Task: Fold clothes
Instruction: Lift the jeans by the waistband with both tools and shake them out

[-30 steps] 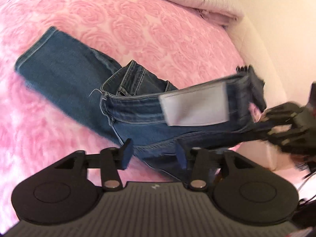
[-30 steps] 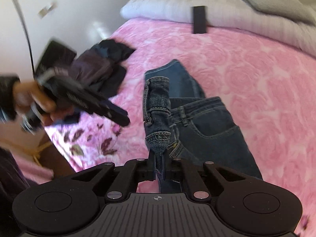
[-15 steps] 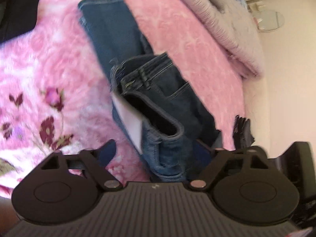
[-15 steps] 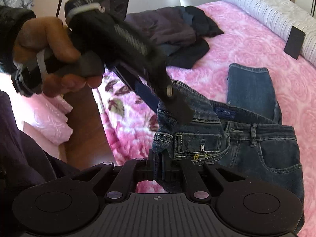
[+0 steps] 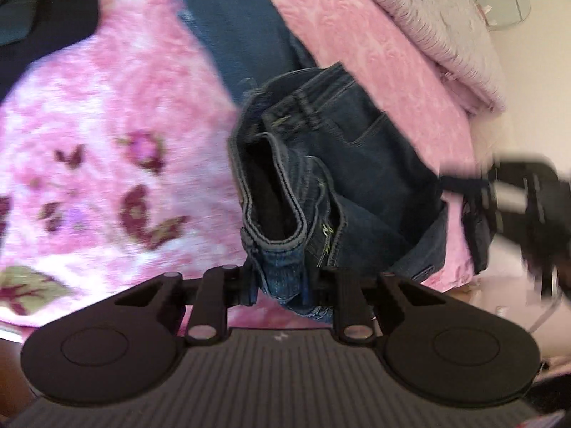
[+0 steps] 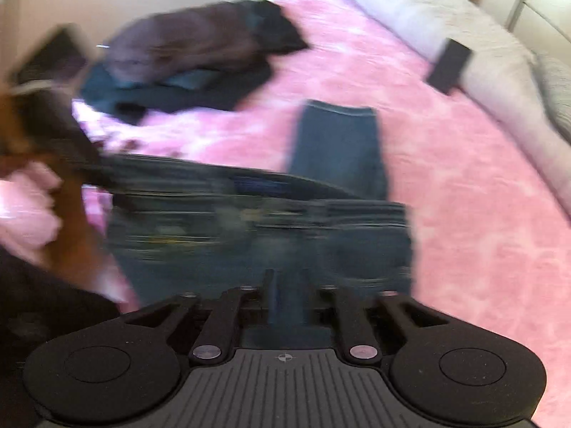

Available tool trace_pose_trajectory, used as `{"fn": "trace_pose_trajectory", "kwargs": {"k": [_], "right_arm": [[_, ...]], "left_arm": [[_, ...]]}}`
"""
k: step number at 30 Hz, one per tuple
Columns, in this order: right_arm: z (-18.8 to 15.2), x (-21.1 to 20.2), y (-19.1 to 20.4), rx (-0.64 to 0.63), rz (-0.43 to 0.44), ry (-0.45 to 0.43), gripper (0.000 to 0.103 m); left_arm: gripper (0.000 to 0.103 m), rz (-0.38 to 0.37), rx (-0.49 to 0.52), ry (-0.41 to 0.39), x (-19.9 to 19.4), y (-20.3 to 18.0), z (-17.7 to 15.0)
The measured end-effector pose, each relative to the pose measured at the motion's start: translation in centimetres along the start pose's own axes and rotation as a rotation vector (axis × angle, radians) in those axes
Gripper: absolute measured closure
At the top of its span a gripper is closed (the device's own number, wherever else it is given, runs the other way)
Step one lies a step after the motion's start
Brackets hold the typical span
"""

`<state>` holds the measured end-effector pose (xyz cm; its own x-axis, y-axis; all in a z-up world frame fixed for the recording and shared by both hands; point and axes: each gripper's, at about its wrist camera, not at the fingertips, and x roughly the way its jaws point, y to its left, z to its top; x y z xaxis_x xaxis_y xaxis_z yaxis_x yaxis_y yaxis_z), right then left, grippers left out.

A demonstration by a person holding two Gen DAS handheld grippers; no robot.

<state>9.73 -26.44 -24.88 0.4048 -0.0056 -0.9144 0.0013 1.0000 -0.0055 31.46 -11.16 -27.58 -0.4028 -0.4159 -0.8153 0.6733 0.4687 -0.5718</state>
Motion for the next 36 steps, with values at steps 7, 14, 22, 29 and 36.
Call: {"fn": "trace_pose_trajectory", "kwargs": {"k": [7, 14, 22, 29, 36], "right_arm": [[2.4, 8.8, -7.3, 0.112, -0.055, 0.047, 0.022], [4.0, 15.9, -13.6, 0.303, 0.117, 0.164, 0.023], [4.8, 8.6, -14.0, 0.364, 0.185, -0.004, 0.095], [3.3, -9.2, -12.7, 0.529, -0.016, -0.314, 0.096], [-3.9, -23.7, -8.2, 0.902, -0.225, -0.659, 0.096]], "left_arm": [[0.085, 0.050, 0.039, 0.011, -0.7, 1.9, -1.0], [0.085, 0.062, 0.001, -0.009, 0.0, 2.5, -2.1], [0.089, 0.053, 0.098, -0.156, -3.1, 0.0, 1.0], [0.089, 0.087, 0.449, -0.368, -10.5, -7.1, 12.5], [0.090, 0.095, 0.926, -0.601, -18.4, -22.1, 22.4]]}}
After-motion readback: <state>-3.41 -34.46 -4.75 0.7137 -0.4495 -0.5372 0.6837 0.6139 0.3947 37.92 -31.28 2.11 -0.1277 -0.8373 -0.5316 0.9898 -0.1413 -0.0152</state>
